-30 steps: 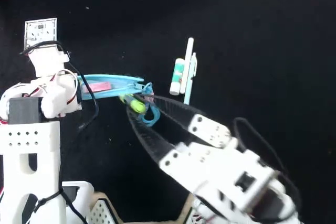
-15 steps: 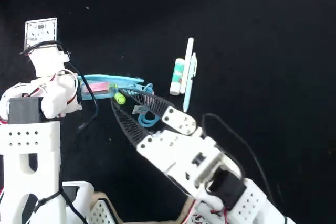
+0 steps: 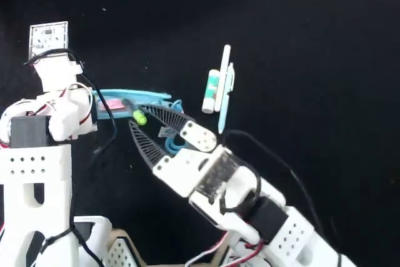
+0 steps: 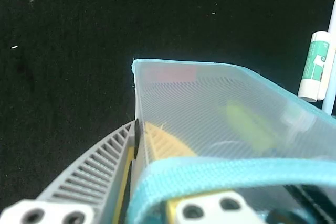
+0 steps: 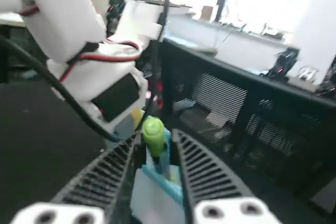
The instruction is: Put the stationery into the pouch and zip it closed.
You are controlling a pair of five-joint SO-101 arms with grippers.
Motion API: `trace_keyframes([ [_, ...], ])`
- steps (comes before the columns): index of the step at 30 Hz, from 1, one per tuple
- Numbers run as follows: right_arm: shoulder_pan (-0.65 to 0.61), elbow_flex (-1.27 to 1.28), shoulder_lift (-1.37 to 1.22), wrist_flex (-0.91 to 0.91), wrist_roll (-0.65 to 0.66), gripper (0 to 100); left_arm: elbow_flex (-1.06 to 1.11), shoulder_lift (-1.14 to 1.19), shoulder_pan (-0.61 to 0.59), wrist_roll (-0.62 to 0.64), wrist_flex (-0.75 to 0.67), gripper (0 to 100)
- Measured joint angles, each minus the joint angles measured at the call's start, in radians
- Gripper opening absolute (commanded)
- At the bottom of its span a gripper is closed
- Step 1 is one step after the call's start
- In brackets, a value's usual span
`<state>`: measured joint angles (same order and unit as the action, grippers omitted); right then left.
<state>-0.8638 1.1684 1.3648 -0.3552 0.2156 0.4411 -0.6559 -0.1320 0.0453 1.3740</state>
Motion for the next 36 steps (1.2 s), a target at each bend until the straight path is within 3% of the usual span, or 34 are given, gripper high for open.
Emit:
trace_keyframes([
  [12,-0.014,-0.635,-0.169,-0.592,0.002,7.5,0.0,0.0,0.0,0.0,0.0,3],
  [16,0.135,-0.804,-0.192,-0.793,0.0,7.5,0.0,0.0,0.0,0.0,0.0,3],
  [20,0.374,-0.835,-0.321,-0.937,0.002,7.6,0.0,0.0,0.0,0.0,0.0,3],
  [23,0.571,-0.83,-0.474,-0.948,-0.012,7.6,0.0,0.0,0.0,0.0,0.0,3],
  [27,0.749,-0.721,-0.674,-0.838,-0.158,7.6,0.0,0.0,0.0,0.0,0.0,3],
  [36,0.779,-0.571,-1.112,-0.407,-0.494,7.6,0.006,0.0,0.0,0.0,0.0,3],
])
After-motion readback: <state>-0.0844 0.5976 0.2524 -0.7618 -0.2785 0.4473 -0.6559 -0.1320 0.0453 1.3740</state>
